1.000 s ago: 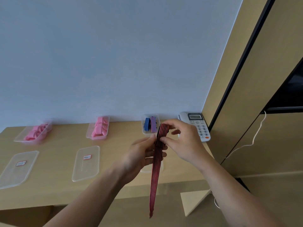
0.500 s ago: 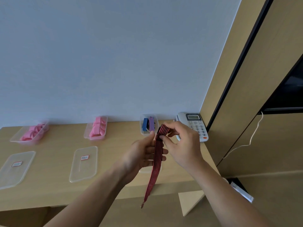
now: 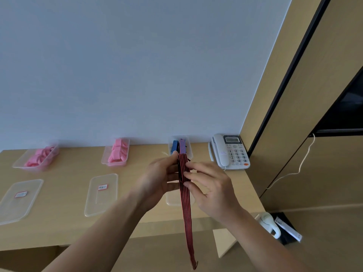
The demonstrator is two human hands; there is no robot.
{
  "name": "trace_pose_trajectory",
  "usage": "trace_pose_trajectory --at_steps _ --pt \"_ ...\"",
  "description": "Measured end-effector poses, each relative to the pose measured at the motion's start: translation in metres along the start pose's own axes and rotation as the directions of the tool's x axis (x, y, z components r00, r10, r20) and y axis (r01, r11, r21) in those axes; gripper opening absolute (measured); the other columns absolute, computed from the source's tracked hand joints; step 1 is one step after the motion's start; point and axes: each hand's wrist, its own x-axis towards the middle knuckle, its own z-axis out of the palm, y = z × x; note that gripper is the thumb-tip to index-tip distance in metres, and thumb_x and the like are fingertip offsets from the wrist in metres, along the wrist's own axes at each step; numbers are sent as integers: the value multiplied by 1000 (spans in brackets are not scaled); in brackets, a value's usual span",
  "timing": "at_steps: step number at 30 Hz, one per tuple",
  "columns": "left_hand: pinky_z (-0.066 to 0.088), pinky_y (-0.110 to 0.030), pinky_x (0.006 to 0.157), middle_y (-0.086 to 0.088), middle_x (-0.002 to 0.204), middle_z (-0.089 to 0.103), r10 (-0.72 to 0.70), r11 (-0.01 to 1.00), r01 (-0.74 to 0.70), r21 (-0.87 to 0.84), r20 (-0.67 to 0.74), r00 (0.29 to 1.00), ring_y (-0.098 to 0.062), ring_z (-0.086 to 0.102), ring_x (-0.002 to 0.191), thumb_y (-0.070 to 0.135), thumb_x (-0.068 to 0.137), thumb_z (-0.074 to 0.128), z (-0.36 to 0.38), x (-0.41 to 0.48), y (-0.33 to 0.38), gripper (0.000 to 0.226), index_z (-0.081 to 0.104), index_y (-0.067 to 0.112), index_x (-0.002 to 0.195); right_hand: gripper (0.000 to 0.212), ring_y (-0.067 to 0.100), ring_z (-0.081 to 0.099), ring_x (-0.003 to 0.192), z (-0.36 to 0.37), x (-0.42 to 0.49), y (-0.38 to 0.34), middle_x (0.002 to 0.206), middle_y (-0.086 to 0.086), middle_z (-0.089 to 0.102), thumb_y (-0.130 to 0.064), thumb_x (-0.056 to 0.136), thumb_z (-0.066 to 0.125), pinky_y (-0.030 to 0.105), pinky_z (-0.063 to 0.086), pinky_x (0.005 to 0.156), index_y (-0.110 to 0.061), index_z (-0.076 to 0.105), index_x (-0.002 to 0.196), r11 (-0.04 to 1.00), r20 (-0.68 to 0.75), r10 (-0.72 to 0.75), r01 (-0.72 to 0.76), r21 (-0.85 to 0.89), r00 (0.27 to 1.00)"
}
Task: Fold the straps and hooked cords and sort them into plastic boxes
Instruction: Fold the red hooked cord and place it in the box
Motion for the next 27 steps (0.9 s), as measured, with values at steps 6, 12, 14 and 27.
trace_pose_trajectory --at_steps 6,12,14,27 --pt "57 -35 74 -8 96 74 49 996 -51 79 24 999 -20 67 83 24 103 59 -2 -4 -2 23 80 14 102 18 21 62 102 3 1 -6 111 -1 69 -9 77 82 26 48 92 -13 79 95 998 56 -8 12 -67 998" --pt "60 -36 77 -10 100 78 97 983 -101 153 29 995 -23 74 89 16 106 54 1 -8 -7 24 75 5 110 33 15 58 92 -8 20 -18 95 -5 62 -16 66 88 29 48 79 -18 73 95 974 84 224 -223 -22 971" --pt "61 -37 81 -11 106 79 126 973 -128 191 23 992 -24 75 94 15 105 55 2 -9 -5 22 75 8 109 62 10 54 100 -12 27 -18 108 -5 58 -19 65 89 23 46 82 -23 64 122 903 212 408 -426 47 888" --pt "55 -36 86 -10 97 77 -29 993 22 119 59 998 -26 73 88 64 89 52 8 -19 -11 50 82 24 94 48 8 67 97 -23 41 -11 98 -8 73 -6 67 86 39 55 88 -23 69 109 773 368 510 -602 201 778"
